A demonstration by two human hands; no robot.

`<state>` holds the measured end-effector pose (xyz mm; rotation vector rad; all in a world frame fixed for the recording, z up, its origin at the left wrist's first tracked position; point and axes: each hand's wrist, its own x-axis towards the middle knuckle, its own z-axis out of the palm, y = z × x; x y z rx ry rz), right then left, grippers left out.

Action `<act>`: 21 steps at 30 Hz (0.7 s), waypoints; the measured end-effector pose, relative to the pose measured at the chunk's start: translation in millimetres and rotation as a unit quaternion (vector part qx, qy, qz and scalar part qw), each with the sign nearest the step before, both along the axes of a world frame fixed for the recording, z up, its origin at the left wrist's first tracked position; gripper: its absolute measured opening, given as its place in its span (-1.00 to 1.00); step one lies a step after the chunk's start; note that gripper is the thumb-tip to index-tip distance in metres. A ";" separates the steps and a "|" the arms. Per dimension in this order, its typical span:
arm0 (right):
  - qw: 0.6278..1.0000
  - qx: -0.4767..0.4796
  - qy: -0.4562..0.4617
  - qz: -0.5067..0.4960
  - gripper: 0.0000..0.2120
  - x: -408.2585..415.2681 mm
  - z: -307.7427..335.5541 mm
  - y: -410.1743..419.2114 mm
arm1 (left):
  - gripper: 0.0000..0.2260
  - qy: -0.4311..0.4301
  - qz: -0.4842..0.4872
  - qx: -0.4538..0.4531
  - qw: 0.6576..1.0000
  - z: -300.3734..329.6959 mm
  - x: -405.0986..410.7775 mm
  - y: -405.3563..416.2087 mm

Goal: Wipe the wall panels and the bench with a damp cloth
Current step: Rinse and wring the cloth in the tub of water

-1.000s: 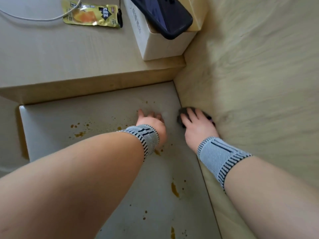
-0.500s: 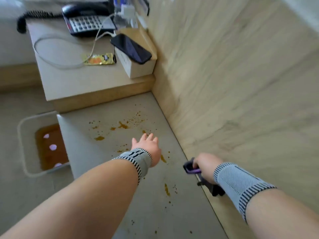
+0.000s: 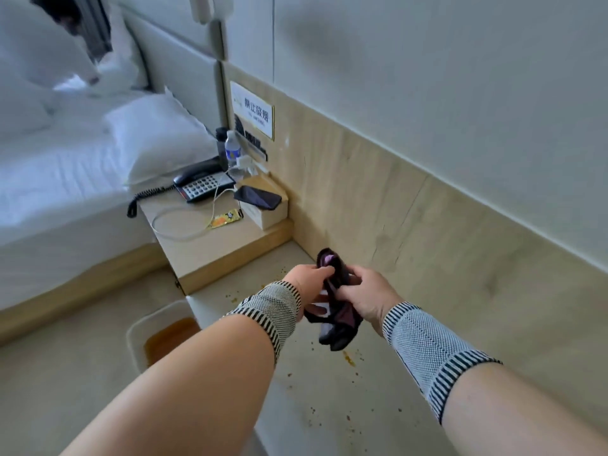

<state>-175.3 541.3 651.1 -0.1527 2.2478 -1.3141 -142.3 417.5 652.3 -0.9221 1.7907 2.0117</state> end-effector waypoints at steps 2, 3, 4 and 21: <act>0.999 -0.035 -0.011 -0.034 -0.71 17.8 10.5 -2.3 | -0.88 0.002 0.003 -0.007 1.000 13.6 16.1 -7.7; 0.998 -0.039 -0.007 -0.045 -0.74 24.3 13.6 -4.9 | -0.86 -0.003 0.002 -0.010 1.000 19.5 23.3 -12.9; 0.998 -0.028 0.002 -0.049 -0.74 31.7 17.3 -8.8 | -0.83 -0.005 -0.001 -0.014 1.000 24.7 31.5 -18.4; 0.985 0.004 0.031 -0.167 -0.74 194.7 14.9 -228.1 | -0.70 0.060 -0.243 -0.323 0.913 29.1 186.6 -267.4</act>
